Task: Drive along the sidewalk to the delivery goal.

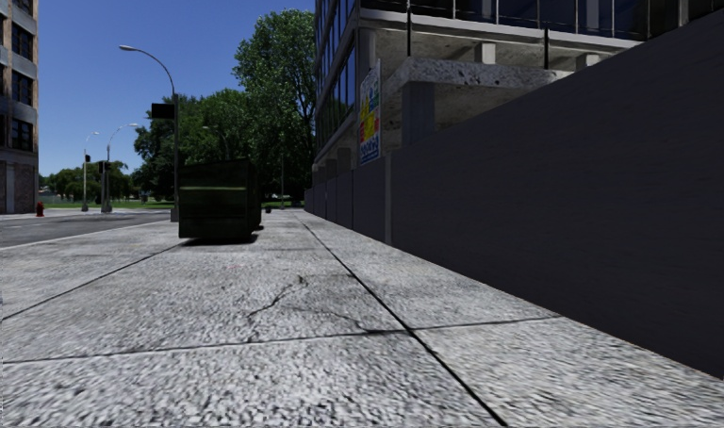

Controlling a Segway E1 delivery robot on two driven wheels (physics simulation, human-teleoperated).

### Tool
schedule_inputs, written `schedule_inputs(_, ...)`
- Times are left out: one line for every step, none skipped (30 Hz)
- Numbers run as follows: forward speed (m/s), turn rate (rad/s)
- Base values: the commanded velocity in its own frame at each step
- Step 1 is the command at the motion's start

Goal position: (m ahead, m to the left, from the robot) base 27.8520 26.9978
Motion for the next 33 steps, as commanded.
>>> schedule_inputs(2.0,0.0)
schedule_inputs(2.0,0.0)
schedule_inputs(2.0,0.0)
schedule_inputs(2.0,0.0)
schedule_inputs(2.0,0.0)
schedule_inputs(2.0,0.0)
schedule_inputs(2.0,0.0)
schedule_inputs(2.0,0.0)
schedule_inputs(2.0,0.0)
schedule_inputs(2.0,0.0)
schedule_inputs(2.0,0.0)
schedule_inputs(2.0,0.0)
schedule_inputs(2.0,0.0)
schedule_inputs(2.0,0.0)
schedule_inputs(2.0,0.0)
schedule_inputs(2.0,0.0)
schedule_inputs(2.0,0.0)
schedule_inputs(2.0,0.0)
schedule_inputs(2.0,0.0)
schedule_inputs(2.0,0.0)
schedule_inputs(2.0,0.0)
schedule_inputs(2.0,0.0)
schedule_inputs(2.0,0.04)
schedule_inputs(2.0,0.09)
schedule_inputs(2.0,0.14)
schedule_inputs(2.0,0.14)
schedule_inputs(2.0,0.16)
schedule_inputs(2.0,0.2)
schedule_inputs(2.0,0.27)
schedule_inputs(2.0,0.32)
schedule_inputs(2.0,0.32)
schedule_inputs(2.0,0.34)
schedule_inputs(2.0,0.34)
